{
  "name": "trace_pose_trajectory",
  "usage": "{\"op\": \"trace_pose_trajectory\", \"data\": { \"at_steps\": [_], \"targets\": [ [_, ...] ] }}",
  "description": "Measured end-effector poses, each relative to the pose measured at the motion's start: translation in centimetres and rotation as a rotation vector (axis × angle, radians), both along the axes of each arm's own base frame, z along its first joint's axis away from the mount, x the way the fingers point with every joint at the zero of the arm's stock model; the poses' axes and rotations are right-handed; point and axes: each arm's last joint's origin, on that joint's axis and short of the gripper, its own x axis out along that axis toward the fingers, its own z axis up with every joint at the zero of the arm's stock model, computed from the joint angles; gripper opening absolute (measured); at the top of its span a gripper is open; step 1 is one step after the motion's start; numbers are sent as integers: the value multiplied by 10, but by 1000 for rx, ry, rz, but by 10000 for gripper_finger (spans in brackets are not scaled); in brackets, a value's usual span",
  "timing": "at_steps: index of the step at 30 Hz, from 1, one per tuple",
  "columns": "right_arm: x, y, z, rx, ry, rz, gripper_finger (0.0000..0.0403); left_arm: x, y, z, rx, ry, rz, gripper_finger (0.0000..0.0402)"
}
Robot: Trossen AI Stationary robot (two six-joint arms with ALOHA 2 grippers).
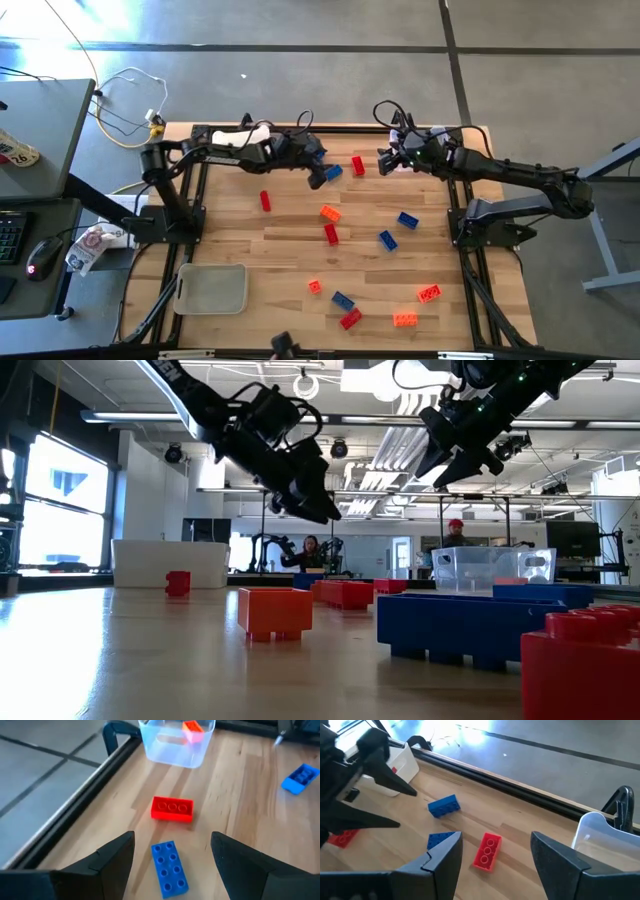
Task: Sort & place blocks by color
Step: Put the blue game piece into the gray bin
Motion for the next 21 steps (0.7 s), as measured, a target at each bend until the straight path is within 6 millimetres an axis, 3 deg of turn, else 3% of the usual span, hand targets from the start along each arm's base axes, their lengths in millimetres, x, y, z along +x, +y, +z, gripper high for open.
{"op": "trace_pose_trajectory", "data": {
  "at_steps": [11,21],
  "targets": [
    [0,0,-1,4,4,-2,220,3,6,-13,-76,14,20,250],
    [0,0,-1,16,-7,-12,220,10,16,13,-122,98,23,250]
  ]
}}
